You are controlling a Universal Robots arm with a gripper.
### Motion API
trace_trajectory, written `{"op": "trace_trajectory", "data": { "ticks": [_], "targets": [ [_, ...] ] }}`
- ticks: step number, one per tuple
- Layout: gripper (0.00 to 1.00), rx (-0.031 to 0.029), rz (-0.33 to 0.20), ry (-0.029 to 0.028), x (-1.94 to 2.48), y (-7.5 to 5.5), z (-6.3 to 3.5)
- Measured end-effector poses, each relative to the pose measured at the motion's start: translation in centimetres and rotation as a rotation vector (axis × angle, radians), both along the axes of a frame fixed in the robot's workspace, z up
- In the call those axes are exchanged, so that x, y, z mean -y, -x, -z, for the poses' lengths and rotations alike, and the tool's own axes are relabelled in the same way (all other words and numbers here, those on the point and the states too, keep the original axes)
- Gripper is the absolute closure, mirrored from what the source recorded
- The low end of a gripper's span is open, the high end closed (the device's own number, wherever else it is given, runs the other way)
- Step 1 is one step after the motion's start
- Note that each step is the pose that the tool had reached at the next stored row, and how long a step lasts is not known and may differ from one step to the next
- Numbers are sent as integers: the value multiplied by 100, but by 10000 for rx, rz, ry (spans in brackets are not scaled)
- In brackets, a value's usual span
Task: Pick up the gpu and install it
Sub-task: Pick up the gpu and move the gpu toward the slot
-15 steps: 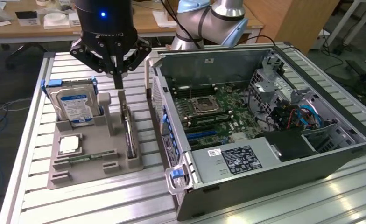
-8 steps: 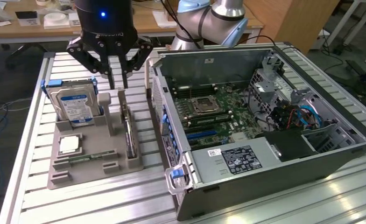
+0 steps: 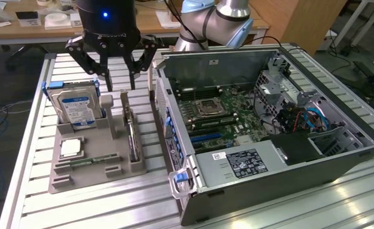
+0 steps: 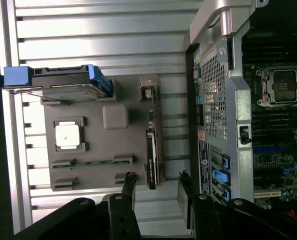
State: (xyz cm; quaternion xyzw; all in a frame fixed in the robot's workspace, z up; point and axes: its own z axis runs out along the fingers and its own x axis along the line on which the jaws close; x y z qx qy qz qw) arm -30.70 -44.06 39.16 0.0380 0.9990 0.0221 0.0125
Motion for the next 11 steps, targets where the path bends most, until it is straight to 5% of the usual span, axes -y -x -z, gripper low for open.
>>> {"op": "trace_trajectory", "data": {
  "ticks": [11],
  "targets": [
    [53,-1,-1,0,0,1,130]
  ]
}}
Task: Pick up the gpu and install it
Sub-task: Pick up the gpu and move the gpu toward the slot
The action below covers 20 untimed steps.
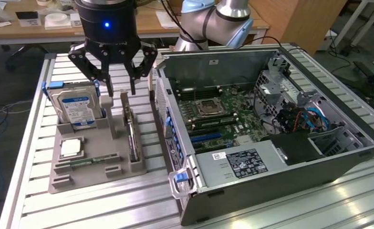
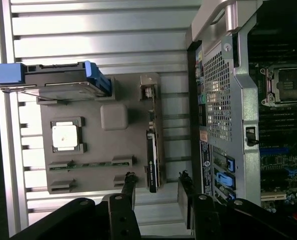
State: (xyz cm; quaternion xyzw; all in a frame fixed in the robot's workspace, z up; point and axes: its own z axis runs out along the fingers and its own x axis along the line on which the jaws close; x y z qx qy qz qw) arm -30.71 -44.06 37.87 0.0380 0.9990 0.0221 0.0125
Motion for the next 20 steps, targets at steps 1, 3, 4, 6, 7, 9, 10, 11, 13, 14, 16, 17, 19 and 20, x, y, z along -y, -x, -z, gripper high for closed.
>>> {"op": "trace_trajectory", "data": {
  "ticks": [1,3,4,6,7,9,10,11,13,14,16,17,19,20],
  "targets": [
    [53,0,0,1,0,0,0],
    [53,0,0,1,0,0,0],
    [53,1,0,0,0,0,0],
    [53,4,0,-4,0,0,14],
    [53,2,0,-2,0,0,26],
    [53,0,0,-1,0,0,62],
    [53,1,0,-1,0,0,79],
    [53,1,0,-1,0,0,92],
    [53,1,0,-1,0,0,111],
    [53,1,0,0,0,0,118],
    [53,1,0,0,0,0,132],
    [53,1,0,-1,0,0,140],
    [53,1,0,-1,0,0,154],
    [53,1,0,-1,0,0,161]
  ]
}}
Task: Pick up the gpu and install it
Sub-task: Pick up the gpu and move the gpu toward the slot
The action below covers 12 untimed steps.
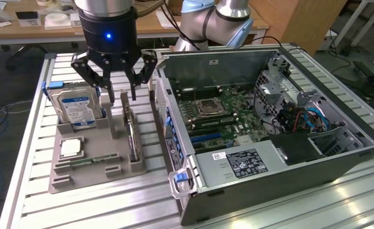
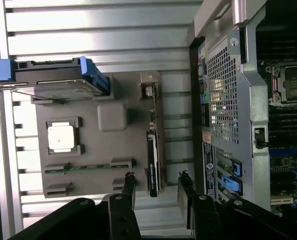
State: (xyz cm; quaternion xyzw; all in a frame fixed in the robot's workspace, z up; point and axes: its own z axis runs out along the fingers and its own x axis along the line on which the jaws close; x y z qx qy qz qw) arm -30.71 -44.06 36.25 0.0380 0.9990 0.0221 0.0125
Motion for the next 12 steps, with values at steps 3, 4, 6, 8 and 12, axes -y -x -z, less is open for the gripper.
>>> {"op": "trace_trajectory", "data": {
  "ticks": [3,4,6,8,12],
  "targets": [
    [53,-1,0,0,0,0,19],
    [53,0,0,1,0,0,24],
    [53,0,0,1,0,0,157],
    [53,0,0,1,0,0,156],
    [53,0,0,0,0,0,157]
  ]
}}
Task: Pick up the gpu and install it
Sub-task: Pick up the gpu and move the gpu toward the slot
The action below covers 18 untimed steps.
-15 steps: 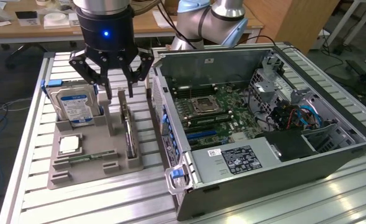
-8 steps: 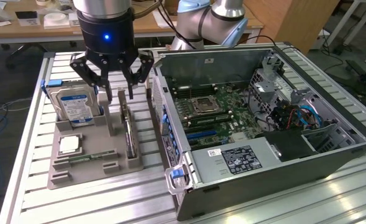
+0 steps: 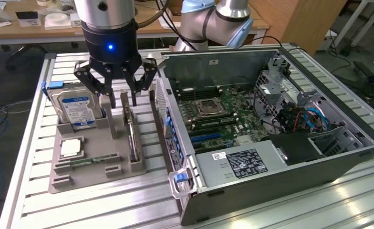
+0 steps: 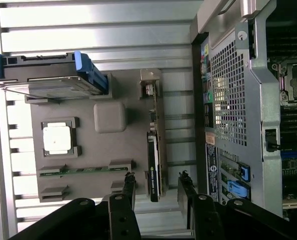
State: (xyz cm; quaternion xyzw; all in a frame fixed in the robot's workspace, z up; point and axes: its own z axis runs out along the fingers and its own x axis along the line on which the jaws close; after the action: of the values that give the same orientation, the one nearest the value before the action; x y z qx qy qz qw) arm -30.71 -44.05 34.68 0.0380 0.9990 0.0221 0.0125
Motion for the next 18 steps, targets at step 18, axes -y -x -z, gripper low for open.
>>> {"op": "trace_trajectory", "data": {
  "ticks": [18],
  "targets": [
    [53,0,-1,1,0,0,33]
  ]
}}
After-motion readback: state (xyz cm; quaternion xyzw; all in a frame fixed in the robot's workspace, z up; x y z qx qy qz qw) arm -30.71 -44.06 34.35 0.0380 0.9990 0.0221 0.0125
